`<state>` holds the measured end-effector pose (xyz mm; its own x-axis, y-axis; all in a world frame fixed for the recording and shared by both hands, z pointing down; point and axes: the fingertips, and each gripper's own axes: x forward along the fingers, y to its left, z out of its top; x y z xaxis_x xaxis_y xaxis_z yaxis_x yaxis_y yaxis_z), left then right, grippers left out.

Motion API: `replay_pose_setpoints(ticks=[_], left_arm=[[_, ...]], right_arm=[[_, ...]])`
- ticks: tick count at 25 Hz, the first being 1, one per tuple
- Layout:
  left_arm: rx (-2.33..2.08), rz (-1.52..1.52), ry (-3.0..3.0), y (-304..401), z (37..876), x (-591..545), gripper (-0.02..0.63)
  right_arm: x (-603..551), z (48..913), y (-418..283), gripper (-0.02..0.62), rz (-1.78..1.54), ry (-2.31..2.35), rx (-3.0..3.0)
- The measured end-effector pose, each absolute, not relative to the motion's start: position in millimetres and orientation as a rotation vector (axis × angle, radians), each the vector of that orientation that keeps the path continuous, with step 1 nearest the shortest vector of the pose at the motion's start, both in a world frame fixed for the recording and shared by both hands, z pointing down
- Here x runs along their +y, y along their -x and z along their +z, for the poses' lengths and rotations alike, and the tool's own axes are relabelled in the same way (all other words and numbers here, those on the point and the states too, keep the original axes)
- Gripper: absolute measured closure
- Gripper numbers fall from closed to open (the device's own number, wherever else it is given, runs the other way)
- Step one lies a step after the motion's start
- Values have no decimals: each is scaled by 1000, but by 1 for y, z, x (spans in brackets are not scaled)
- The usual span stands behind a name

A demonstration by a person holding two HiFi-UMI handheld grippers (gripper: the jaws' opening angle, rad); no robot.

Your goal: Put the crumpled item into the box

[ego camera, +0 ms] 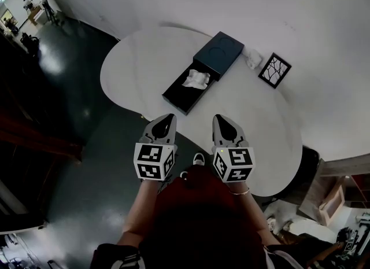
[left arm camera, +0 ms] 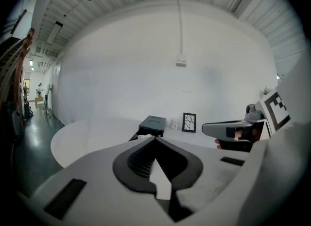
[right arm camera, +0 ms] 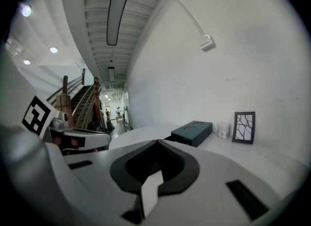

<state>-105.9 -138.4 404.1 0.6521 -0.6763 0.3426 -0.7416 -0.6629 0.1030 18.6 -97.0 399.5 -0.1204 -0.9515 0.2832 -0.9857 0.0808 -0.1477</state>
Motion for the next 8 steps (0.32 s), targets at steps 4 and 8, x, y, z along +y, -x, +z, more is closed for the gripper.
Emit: replay_pose_setpoints(ticks=[4,8], left_arm=[[-1148,425,-2658,103,402,-133,583],[-1137,417,-2659,101,402,-127,583]], right_arm=[[-93,395,-18,581,449,-2013,-2240],[-89,396,-14,581,449,-1997,-2250]])
